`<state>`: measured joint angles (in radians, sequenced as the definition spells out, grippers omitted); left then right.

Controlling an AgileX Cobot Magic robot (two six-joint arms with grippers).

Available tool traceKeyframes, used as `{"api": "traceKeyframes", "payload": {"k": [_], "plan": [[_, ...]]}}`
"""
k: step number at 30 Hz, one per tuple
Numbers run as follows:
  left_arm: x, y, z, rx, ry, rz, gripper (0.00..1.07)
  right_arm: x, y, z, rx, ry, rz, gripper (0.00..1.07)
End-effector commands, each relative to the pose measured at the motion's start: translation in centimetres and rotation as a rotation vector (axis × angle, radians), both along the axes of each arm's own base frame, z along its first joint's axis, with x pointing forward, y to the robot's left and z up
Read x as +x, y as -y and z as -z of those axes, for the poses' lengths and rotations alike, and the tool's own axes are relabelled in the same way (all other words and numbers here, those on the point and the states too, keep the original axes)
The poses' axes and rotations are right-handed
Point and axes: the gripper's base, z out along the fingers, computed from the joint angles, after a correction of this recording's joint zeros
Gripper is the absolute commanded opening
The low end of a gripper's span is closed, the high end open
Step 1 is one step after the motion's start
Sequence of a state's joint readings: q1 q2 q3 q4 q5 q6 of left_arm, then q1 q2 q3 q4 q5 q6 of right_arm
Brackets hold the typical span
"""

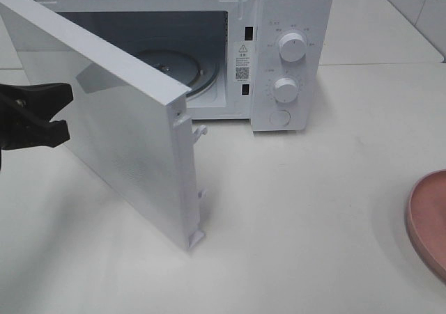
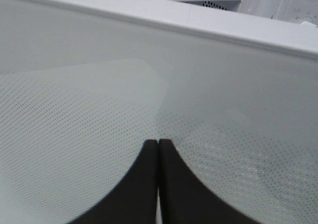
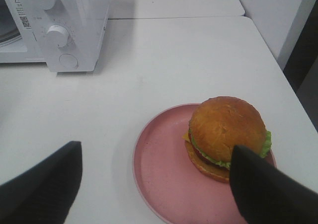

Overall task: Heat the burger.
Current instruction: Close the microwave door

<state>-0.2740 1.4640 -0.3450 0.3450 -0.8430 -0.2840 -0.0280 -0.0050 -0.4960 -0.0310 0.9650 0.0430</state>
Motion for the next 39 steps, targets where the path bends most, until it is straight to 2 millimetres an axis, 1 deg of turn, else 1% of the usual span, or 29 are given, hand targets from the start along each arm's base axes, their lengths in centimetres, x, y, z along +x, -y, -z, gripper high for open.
{"api": "traceKeyframes", "payload": {"k": [1,3,6,8,10,11,12,13,15,16,18,19,21,22,23,24,25,27,28,29,30,32,34,35,36,37,39], "plan": [[0.8,0.4,-0.5,-0.021,0.023,0.001,0.00,-0.3,0.0,0.0,-0.009,0.026,-0.002,0.76],[1.5,1.3,-0.5,-0.027,0.022,0.019,0.00,-0.3,0.0,0.0,-0.007,0.027,-0.001,0.76],[1.7,1.6,-0.5,-0.031,0.019,0.022,0.00,-0.3,0.0,0.0,-0.007,0.027,-0.001,0.76],[2.5,2.8,-0.2,-0.045,0.010,0.009,0.00,-0.3,0.0,0.0,-0.008,0.026,-0.001,0.76],[2.7,3.0,-0.1,-0.046,0.009,0.001,0.00,-0.3,0.0,0.0,-0.008,0.026,-0.001,0.76],[3.0,3.7,0.0,-0.044,0.013,-0.013,0.00,-0.3,0.0,0.0,-0.008,0.026,-0.001,0.76],[3.0,3.7,0.0,-0.044,0.013,-0.013,0.00,-0.3,0.0,0.0,-0.008,0.026,-0.001,0.76],[3.3,4.5,0.0,-0.041,0.019,-0.007,0.00,-0.3,0.0,0.0,-0.008,0.026,-0.001,0.76],[3.4,4.8,0.0,-0.040,0.022,-0.004,0.00,-0.3,0.0,0.0,-0.008,0.026,-0.001,0.76],[3.7,5.6,0.1,-0.048,0.019,-0.003,0.00,-0.3,0.0,0.0,-0.008,0.026,-0.001,0.76],[3.8,5.9,0.2,-0.054,0.016,-0.004,0.00,-0.3,0.0,0.0,-0.008,0.026,-0.001,0.76],[4.2,6.7,0.3,-0.064,0.013,0.001,0.00,-0.3,0.0,0.0,-0.010,0.026,0.000,0.76],[4.4,7.0,0.2,-0.072,0.015,-0.002,0.00,-0.3,0.0,0.0,-0.009,0.026,0.001,0.76],[4.6,7.7,0.3,-0.083,0.011,0.001,0.00,-0.3,0.0,0.0,-0.009,0.026,0.001,0.76],[4.6,7.7,0.3,-0.083,0.011,0.001,0.00,-0.3,0.0,0.0,-0.009,0.026,0.001,0.76],[5.0,8.4,0.3,-0.094,0.012,-0.001,0.00,-0.3,0.0,0.0,-0.009,0.026,0.001,0.76],[5.0,8.4,0.3,-0.094,0.012,-0.001,0.00,-0.3,0.0,0.0,-0.009,0.026,0.001,0.76],[5.4,9.2,0.4,-0.104,0.010,0.003,0.00,-0.3,0.0,0.0,-0.009,0.026,0.001,0.76],[5.4,9.2,0.4,-0.104,0.010,0.003,0.00,-0.3,0.0,0.0,-0.009,0.026,0.001,0.76],[5.9,9.7,0.3,-0.111,0.013,0.004,0.00,-0.3,0.0,0.0,-0.009,0.026,0.001,0.76],[5.9,9.7,0.3,-0.111,0.013,0.004,0.00,-0.3,0.0,0.0,-0.009,0.026,0.001,0.76],[6.4,10.5,0.4,-0.122,0.011,0.003,0.00,-0.3,0.0,0.0,-0.009,0.026,0.001,0.76],[6.7,10.8,0.4,-0.124,0.008,0.000,0.00,-0.3,0.0,0.0,-0.009,0.026,0.001,0.76],[7.1,11.4,0.3,-0.132,0.006,-0.002,0.00,-0.3,0.0,0.0,-0.009,0.026,0.001,0.76],[7.1,11.4,0.3,-0.132,0.006,-0.002,0.00,-0.3,0.0,0.0,-0.009,0.026,0.001,0.76],[7.5,12.0,0.1,-0.142,0.017,0.004,0.00,-0.3,0.0,0.0,-0.009,0.026,0.001,0.76],[7.9,12.3,0.0,-0.145,0.022,0.006,0.00,-0.3,0.0,0.0,-0.009,0.026,0.001,0.76]]}}
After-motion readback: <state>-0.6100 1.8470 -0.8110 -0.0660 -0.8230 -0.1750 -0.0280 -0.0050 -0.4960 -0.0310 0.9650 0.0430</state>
